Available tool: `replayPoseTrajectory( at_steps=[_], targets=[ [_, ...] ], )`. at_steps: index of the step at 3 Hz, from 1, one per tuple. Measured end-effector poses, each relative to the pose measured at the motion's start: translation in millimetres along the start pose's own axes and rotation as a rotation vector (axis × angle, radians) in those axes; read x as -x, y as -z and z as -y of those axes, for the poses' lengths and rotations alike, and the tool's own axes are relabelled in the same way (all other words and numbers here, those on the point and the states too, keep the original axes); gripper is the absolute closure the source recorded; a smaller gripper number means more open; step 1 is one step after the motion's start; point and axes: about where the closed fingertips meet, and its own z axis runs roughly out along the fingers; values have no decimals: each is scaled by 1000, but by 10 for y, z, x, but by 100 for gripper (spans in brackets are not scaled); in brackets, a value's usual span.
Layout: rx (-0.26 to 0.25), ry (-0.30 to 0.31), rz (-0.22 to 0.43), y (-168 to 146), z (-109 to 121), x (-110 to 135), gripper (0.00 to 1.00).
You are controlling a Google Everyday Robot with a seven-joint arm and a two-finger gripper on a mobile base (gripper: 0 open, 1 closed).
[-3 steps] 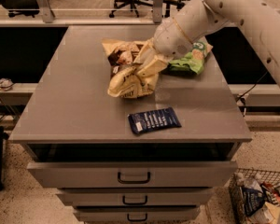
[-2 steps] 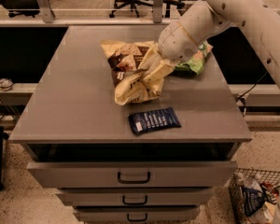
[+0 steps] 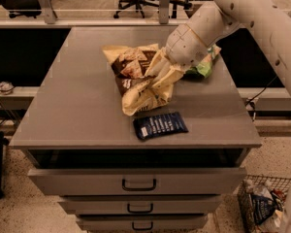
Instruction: Move brown chip bag near rxbar blueberry
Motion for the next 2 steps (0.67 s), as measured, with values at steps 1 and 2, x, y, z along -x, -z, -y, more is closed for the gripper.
replayPoseTrajectory(
  at_steps=[1,2],
  targets=[
    [3,31,-5,-18,25,90,15],
    [-7,55,-25,15,57,180,0]
  ],
)
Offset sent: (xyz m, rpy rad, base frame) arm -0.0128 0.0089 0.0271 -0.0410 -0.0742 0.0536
